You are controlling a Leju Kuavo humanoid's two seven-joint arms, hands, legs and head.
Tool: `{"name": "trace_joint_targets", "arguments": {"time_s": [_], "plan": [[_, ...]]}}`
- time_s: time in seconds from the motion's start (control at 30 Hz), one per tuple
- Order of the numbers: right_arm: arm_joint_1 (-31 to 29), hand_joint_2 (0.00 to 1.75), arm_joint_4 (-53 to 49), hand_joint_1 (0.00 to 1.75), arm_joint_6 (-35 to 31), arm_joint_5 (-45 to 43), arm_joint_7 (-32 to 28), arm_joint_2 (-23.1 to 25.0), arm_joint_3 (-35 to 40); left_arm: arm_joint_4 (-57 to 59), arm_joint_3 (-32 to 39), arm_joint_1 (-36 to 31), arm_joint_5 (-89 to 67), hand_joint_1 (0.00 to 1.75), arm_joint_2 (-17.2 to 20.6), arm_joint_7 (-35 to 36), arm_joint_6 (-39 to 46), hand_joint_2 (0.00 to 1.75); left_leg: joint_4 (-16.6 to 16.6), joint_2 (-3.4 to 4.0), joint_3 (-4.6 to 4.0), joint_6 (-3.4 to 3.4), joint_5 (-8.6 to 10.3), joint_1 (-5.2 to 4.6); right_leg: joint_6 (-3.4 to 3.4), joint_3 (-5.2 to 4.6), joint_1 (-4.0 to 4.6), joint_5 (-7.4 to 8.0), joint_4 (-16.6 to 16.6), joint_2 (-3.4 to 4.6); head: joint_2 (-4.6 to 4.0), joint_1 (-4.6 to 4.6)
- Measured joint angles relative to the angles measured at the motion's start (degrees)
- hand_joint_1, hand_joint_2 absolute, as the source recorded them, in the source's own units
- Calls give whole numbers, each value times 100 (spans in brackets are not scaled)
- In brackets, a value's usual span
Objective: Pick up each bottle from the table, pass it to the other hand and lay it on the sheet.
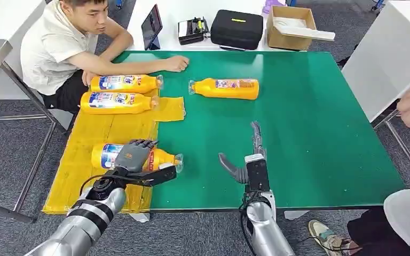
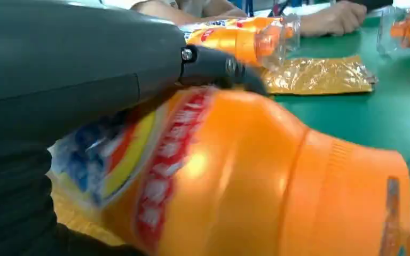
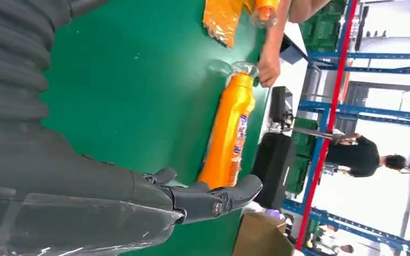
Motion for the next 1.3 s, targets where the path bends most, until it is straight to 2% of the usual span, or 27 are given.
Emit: {"name": "trace_joint_targets", "arguments": {"time_s": [0.27, 0.87, 1.1, 1.3], "plan": [[-1, 175, 159, 0, 13, -76, -13, 6, -160, 533, -175, -400, 146, 0, 18, -85, -546, 175, -2, 1, 25, -8, 6, 0, -2, 25, 0, 2, 0, 1, 0, 0], [-1, 175, 293, 0, 20, -92, -59, 4, -258, 758, -277, -570, 267, 0, 55, -192, -751, 175, -2, 1, 46, -9, 5, 1, -2, 46, 1, 1, 0, 2, 0, -2], [1, 175, 313, 0, 18, -39, -120, 2, -278, 706, -278, -436, 609, 0, 50, -369, -225, 175, -3, 1, 49, -9, 6, 1, -3, 44, 1, 1, 0, 2, 0, -2], [88, 175, 308, 0, -100, 24, -179, 0, -304, -121, -273, 165, 1096, 0, 50, -644, 228, 175, -2, 2, 39, -10, 6, -1, -2, 34, -1, 1, -1, 2, 0, -2]]}}
